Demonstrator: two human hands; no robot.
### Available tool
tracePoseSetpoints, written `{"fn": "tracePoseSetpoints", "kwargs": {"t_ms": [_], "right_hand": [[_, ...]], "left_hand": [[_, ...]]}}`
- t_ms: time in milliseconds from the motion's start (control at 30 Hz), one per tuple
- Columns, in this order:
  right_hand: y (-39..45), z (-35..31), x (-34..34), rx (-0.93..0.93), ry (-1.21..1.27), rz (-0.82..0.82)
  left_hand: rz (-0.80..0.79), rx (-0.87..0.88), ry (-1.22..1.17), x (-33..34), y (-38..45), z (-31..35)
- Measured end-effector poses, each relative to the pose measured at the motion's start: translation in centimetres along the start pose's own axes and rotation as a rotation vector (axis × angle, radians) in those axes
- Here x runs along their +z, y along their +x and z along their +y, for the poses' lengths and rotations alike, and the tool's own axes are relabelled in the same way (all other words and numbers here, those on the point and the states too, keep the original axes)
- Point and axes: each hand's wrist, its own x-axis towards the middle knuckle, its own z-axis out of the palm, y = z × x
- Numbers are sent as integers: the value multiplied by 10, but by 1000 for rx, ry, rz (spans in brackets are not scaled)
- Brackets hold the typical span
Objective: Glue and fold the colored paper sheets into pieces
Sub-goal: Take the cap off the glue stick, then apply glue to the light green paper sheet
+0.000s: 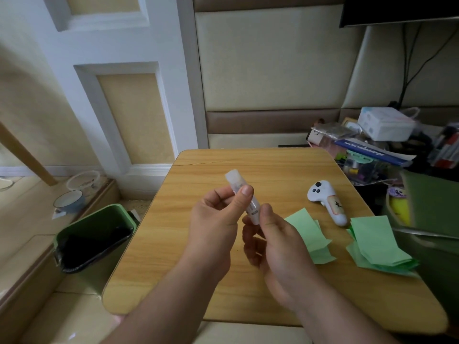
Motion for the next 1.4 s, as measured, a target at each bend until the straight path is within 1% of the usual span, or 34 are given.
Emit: {"fn": "tracePoseSetpoints", "kwargs": {"t_ms": [67,133,200,267,367,467,533,633,700,767,800,900,1000,1067,1100,1167,1267,1333,1400], "right_hand": [[2,2,-2,-80,15,17],[4,4,-5,-160,-37,49],[4,6,-6,-181,-64,63],[2,5,-5,-137,-46,60],[1,0,-6,-43,3,9],[2,-3,-10,-10,-20,-23],[3,-8,-19,4,-8,-4],[11,-27,-44,-41,105,111],[16,-39,-64,-125,159,212],[21,-45,-82,-195,145,298],[23,-45,-89,-212,127,333],[27,-42,-100,-224,99,386],[27,-40,-101,-231,88,384],[26,-40,-99,-235,84,370],[26,-40,-98,-236,86,362],[25,-40,-97,-237,100,346],[23,-38,-94,-233,127,299],[23,-36,-91,-229,142,260],[24,-34,-89,-221,151,247]], "left_hand": [[4,1,5,0,1,-1],[4,-5,6,0,1,-2],[3,-13,4,1,1,-4],[4,-13,5,1,1,-5],[5,-10,25,3,1,-5],[-48,-35,55,7,1,-8],[-104,-21,186,7,4,-14],[-170,50,402,7,12,-30],[-254,131,676,9,18,-48],[-371,214,999,15,21,-70],[-422,259,1115,19,22,-80],[-515,337,1282,29,21,-103],[-513,470,1387,35,22,-112],[-476,526,1410,37,22,-112],[-444,508,1406,37,21,-111],[-351,401,1326,35,25,-109],[-212,200,1096,30,32,-97],[-152,104,970,24,37,-89],[-147,60,870,19,39,-86]]}}
